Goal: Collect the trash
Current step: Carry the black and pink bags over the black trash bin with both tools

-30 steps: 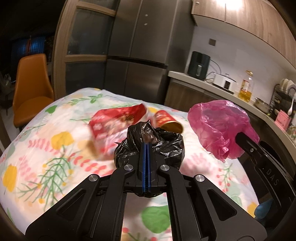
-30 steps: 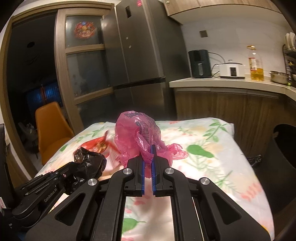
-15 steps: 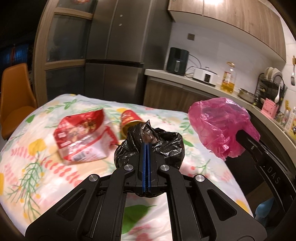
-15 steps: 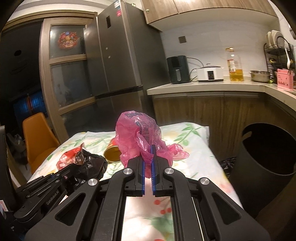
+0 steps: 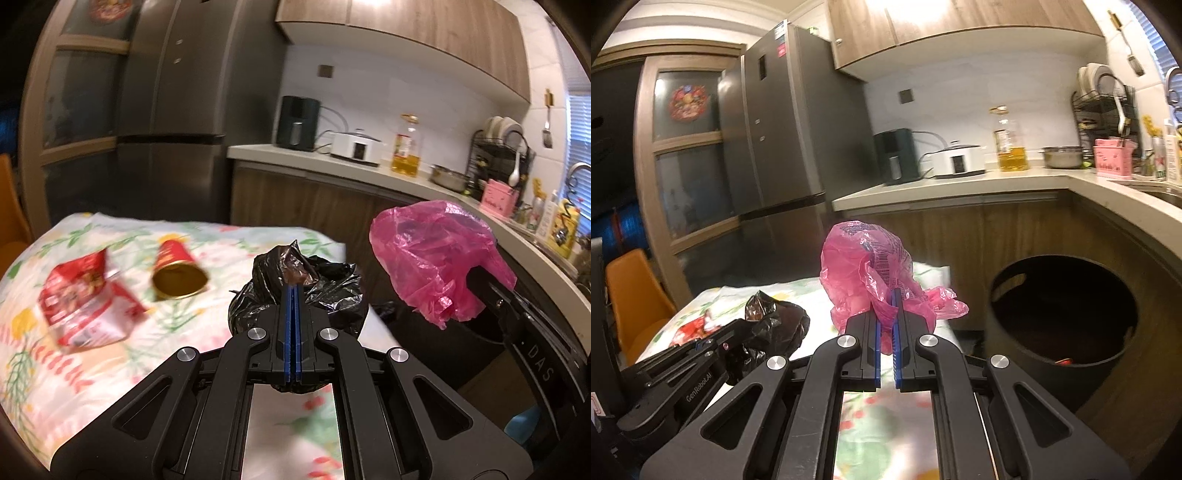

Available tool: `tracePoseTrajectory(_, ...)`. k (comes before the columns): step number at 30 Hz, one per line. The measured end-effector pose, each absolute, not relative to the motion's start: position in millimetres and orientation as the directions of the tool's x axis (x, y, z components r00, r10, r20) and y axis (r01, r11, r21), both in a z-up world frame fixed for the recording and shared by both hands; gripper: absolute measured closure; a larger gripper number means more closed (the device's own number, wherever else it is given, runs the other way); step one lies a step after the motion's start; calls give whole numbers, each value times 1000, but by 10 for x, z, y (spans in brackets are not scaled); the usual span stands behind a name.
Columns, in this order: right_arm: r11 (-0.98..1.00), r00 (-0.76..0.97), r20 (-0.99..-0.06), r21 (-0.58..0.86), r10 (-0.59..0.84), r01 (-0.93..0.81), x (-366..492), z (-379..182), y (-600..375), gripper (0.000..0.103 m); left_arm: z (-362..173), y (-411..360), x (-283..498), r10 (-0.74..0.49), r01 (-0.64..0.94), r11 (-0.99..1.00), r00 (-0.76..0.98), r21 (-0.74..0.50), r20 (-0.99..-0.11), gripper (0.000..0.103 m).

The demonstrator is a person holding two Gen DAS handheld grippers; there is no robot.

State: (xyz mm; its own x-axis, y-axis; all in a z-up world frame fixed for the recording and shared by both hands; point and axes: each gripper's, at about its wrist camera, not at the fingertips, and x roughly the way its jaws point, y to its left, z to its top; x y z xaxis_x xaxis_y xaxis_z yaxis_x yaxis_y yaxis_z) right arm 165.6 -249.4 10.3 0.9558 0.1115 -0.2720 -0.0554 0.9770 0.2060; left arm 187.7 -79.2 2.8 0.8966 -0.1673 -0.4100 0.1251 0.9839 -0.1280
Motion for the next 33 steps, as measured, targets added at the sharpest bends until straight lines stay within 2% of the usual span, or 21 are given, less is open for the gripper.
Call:
tracePoseTrajectory(16, 955, 960, -251, 234, -123, 183, 1599, 125, -3461, 97, 168, -1887, 2157, -342, 331, 939, 862, -96, -375, 103)
tracePoseTrajectory(33, 924, 939, -244, 238, -243, 301, 1556, 142, -3922, 97, 219, -2537, 2330, -439, 441, 894, 822, -83, -362, 103)
